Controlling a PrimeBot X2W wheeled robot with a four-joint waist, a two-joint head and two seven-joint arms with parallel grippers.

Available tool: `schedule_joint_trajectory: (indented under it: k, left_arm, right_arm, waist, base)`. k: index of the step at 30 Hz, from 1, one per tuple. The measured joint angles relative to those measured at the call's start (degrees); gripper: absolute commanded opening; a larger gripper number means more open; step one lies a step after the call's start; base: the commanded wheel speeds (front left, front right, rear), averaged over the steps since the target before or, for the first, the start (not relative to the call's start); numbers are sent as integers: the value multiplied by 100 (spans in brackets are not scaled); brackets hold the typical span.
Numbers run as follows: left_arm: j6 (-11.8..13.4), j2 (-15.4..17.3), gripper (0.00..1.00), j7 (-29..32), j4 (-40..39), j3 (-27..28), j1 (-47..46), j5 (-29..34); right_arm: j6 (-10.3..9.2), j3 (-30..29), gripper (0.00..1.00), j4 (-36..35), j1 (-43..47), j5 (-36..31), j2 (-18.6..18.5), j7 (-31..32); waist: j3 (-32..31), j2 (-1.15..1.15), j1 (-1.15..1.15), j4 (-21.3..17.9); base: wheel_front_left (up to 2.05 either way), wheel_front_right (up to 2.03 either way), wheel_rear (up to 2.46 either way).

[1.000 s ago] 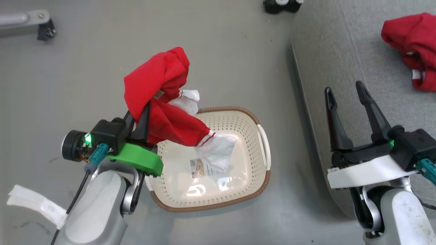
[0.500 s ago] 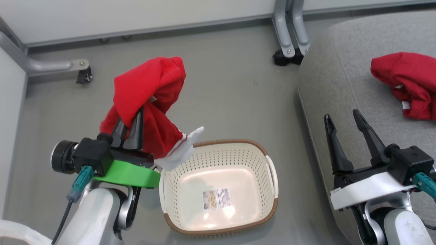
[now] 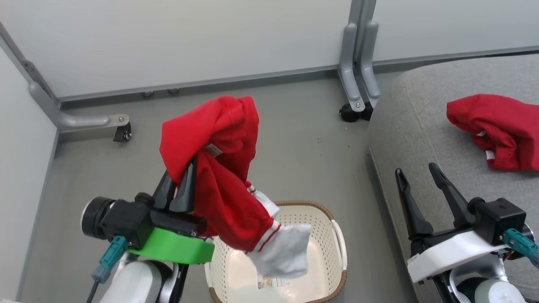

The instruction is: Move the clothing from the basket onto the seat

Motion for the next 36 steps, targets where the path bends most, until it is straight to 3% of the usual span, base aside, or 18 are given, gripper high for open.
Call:
schedule_joint_trajectory:
  k: [27,31,36]
  left_arm:
    - [102,-13,0,59,-286,-163,248,-90]
    - [96,-13,0,59,-276,-189,245,-130]
    - [52,-19,0,60,-269,-283,214,-130]
  right_arm:
    - [0,62,100,-56,139,86,-12,100]
    - [0,328,100,1,83,199,-77,142]
    - [-1,1120,100,242,-245,466,-226,178]
  waist:
    - [-186,0,0,96]
    - [-170,0,0,139]
    - [-124,0,0,211]
  base:
    - [0,0,0]
    - [0,0,0]
    - [0,0,0]
